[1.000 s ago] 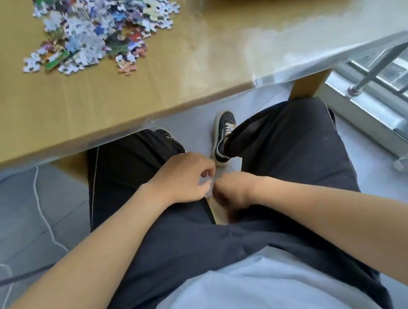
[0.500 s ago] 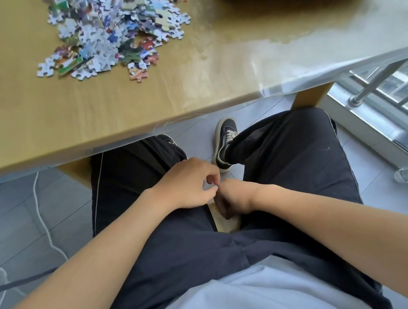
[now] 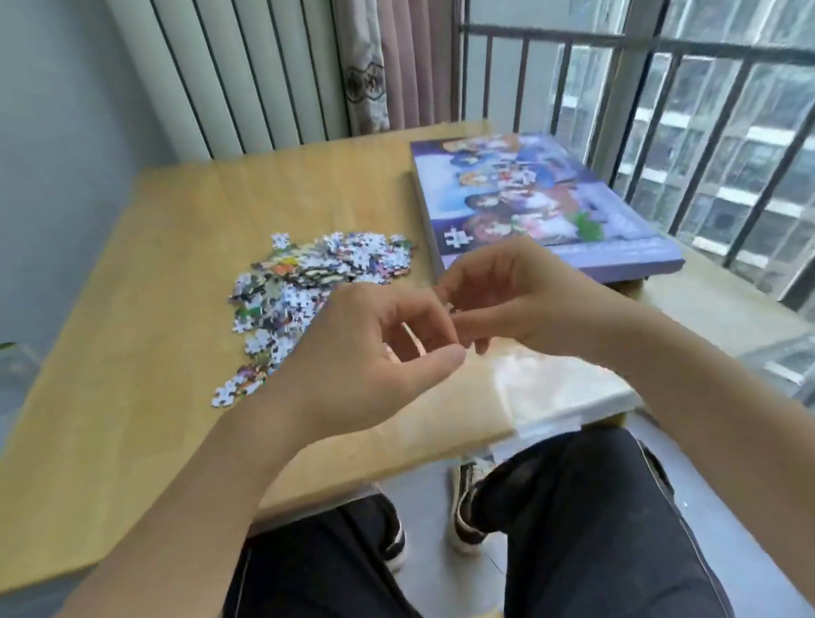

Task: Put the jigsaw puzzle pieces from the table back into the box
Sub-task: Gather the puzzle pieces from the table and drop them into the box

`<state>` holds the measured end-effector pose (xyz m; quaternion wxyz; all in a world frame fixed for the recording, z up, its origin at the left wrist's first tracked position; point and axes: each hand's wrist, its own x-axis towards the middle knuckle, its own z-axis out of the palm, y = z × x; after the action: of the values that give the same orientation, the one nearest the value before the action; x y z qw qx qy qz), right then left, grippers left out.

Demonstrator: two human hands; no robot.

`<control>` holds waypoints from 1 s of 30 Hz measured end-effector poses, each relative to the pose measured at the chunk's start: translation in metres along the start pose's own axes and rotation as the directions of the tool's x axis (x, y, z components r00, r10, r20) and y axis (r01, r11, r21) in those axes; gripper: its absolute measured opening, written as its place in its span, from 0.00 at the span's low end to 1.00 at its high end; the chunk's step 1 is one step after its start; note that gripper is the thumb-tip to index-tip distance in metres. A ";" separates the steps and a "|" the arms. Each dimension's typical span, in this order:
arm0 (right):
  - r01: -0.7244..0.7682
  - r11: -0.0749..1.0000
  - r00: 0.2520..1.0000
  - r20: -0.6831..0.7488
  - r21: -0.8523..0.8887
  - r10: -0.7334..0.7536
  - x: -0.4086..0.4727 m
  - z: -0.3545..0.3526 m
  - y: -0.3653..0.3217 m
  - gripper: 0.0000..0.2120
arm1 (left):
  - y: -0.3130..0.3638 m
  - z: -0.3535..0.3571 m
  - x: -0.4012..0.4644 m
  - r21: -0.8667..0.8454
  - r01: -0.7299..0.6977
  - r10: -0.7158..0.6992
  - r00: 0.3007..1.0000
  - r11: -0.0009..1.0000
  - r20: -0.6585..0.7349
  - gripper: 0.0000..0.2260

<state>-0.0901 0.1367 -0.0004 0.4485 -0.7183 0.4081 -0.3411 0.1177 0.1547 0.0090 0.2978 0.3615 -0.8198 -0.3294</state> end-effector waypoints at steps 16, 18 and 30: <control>-0.205 0.676 0.951 0.020 -0.708 0.309 0.098 0.032 0.027 0.58 | -0.130 -0.054 0.027 0.486 0.431 -0.257 0.887 0.761 -0.384 0.25; -0.213 0.681 0.953 0.005 -0.700 0.303 0.102 0.038 0.032 0.59 | -0.141 -0.052 0.017 0.468 0.552 -0.365 0.824 0.690 -0.434 0.25; -0.105 0.608 0.994 -0.098 -0.787 0.045 0.130 0.052 0.043 0.27 | -0.141 -0.033 0.039 0.102 0.446 -0.329 0.778 0.889 -0.535 0.20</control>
<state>-0.0019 0.0283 -0.0431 0.0858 -0.8126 0.5614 -0.1315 0.1763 0.0396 -0.0680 0.3840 0.6274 -0.6520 -0.1836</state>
